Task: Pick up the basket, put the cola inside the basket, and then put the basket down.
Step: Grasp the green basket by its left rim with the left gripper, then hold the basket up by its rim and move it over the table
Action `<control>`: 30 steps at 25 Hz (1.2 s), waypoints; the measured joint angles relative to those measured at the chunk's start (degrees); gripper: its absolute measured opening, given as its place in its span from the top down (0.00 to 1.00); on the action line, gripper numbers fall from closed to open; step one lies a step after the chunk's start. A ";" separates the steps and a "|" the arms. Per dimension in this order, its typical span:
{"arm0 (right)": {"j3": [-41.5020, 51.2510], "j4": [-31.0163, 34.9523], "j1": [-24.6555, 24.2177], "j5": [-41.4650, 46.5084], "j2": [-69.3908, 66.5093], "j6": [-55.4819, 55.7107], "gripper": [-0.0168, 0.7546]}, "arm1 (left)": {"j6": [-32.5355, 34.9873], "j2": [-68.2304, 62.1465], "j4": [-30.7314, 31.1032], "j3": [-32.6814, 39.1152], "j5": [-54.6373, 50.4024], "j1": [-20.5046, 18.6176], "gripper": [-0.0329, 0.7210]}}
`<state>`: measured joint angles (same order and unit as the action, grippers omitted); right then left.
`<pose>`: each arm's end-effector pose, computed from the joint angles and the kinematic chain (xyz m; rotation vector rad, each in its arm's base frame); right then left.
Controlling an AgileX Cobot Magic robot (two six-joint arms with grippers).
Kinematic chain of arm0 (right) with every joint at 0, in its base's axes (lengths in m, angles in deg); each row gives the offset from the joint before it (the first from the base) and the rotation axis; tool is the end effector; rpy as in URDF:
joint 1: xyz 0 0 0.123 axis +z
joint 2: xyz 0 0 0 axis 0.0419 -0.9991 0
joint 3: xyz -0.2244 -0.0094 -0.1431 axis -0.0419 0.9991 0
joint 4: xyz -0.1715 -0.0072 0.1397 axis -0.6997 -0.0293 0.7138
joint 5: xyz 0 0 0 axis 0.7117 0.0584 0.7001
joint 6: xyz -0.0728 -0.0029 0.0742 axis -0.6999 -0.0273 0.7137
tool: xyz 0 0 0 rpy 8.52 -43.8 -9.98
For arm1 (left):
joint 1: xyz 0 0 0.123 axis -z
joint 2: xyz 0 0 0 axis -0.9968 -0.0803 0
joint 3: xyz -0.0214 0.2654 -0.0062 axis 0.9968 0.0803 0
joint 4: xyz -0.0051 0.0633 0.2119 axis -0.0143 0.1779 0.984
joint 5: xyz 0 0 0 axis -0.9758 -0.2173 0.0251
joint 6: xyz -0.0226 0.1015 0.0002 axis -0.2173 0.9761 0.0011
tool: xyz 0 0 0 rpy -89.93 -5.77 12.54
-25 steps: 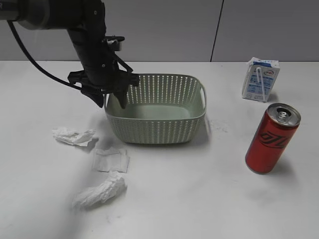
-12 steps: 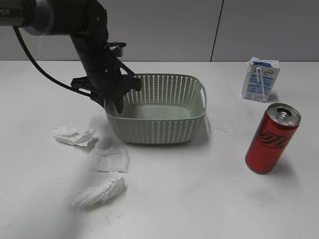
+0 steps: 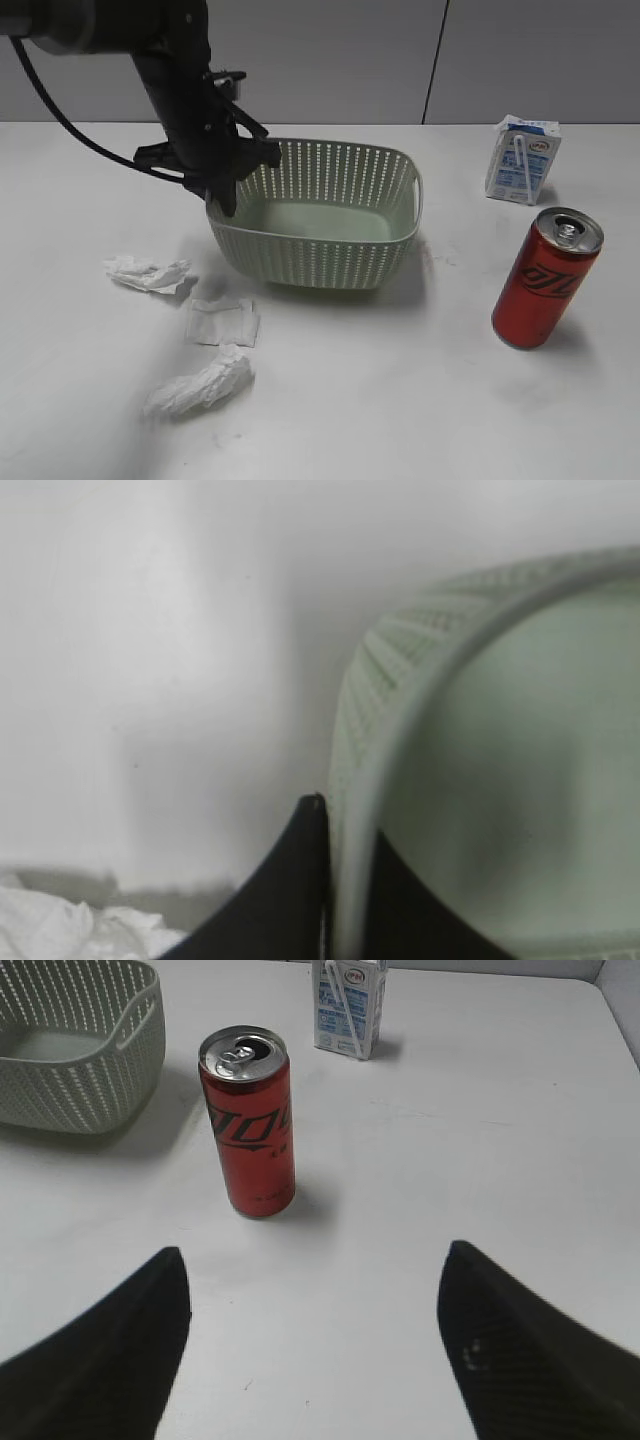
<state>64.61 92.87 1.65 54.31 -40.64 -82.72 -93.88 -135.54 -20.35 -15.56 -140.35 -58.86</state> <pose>0.0099 0.0073 0.2458 -0.1225 2.0024 0.1022 0.3664 -0.2045 0.1625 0.2717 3.0111 -0.3634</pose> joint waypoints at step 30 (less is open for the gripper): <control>-32.01 -1.95 14.54 10.75 -60.90 8.62 0.19 | -7.25 12.25 0.23 13.16 0.92 2.26 0.96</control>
<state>32.59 90.92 16.19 65.06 -101.54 -74.10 -101.13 -123.29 -20.12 -2.40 -139.42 -56.61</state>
